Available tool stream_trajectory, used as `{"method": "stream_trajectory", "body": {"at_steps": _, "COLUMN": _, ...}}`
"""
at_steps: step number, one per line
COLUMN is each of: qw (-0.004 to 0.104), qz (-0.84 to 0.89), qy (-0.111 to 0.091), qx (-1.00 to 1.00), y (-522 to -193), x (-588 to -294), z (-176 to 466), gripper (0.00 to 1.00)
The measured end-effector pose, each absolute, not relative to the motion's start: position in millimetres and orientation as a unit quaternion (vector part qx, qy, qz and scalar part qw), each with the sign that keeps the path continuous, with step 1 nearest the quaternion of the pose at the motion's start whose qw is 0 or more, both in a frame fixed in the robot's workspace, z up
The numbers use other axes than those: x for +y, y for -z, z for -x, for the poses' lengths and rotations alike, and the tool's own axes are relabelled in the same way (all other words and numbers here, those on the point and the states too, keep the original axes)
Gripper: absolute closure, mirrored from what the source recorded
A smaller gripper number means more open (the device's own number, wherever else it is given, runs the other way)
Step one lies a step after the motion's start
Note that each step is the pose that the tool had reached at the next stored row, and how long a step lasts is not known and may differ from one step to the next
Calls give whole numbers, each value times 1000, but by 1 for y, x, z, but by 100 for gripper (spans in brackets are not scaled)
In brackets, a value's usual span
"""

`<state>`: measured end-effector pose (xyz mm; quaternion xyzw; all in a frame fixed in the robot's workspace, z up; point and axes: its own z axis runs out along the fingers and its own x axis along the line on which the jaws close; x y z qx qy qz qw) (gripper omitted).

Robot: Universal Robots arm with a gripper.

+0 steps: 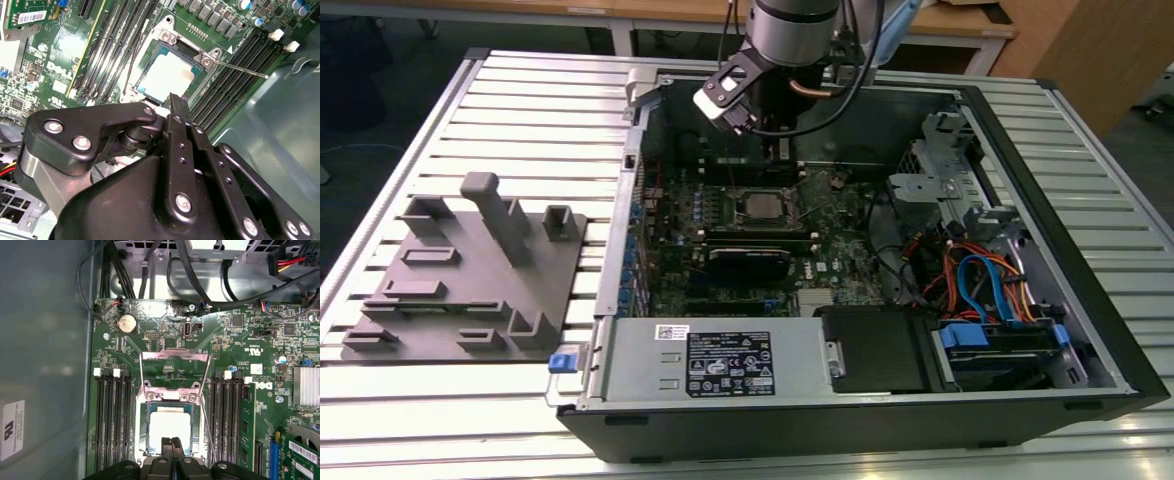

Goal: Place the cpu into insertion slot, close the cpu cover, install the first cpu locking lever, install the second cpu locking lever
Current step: 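Close the cpu cover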

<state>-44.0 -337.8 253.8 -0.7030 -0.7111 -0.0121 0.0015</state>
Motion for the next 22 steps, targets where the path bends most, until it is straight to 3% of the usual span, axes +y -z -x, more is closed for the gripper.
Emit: {"method": "stream_trajectory", "body": {"at_steps": 22, "qw": 5, "qz": 703, "qy": 8, "qx": -711, "y": -260, "x": -338, "z": 42, "gripper": 90}}
